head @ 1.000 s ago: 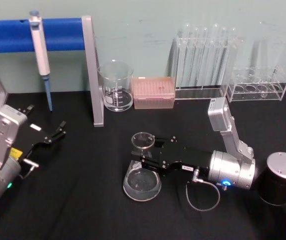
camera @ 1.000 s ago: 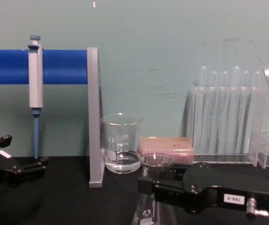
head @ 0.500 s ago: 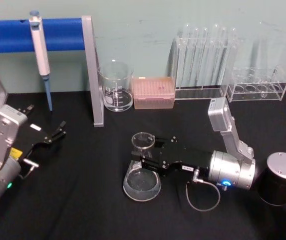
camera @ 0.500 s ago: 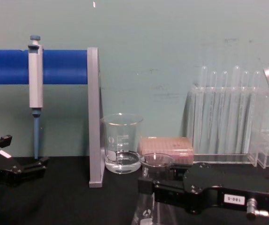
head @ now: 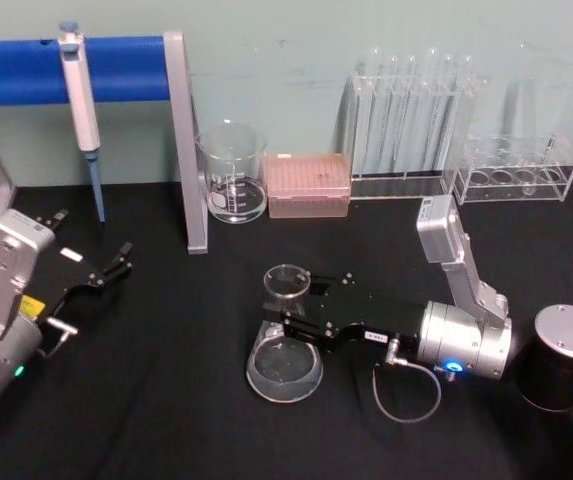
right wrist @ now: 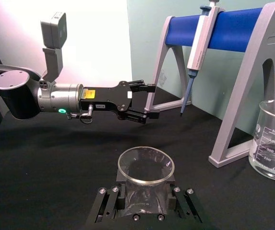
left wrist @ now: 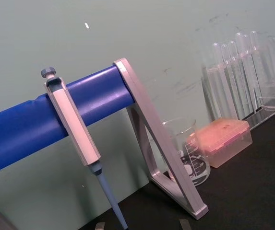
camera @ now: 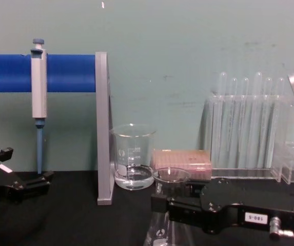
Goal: Grasp the erlenmeyer flask with one hand, shake it three times, then place it back.
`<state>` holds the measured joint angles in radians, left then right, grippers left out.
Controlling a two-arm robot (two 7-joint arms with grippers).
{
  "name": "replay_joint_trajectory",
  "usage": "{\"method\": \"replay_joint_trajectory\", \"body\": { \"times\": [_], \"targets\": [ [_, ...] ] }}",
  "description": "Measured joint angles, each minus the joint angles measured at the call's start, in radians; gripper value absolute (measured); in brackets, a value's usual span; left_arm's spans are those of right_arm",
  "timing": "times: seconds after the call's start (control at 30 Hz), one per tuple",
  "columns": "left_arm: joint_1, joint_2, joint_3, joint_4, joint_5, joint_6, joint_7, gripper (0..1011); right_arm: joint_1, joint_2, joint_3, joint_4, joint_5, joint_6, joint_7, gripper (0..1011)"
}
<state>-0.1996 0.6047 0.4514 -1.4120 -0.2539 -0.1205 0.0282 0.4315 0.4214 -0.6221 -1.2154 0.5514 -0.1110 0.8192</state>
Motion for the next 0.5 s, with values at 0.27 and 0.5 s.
{"method": "replay_joint_trajectory", "body": {
  "times": [0.27,0.5],
  "targets": [
    [0.0,0.0,0.0,0.0,0.0,0.0,0.0,1001,-0.001,0.0,-0.001,0.002,-0.005,0.003,0.0,583],
    [0.0,0.0,0.0,0.0,0.0,0.0,0.0,1001,-0.001,0.0,-0.001,0.002,-0.004,0.003,0.0,796]
  ]
}}
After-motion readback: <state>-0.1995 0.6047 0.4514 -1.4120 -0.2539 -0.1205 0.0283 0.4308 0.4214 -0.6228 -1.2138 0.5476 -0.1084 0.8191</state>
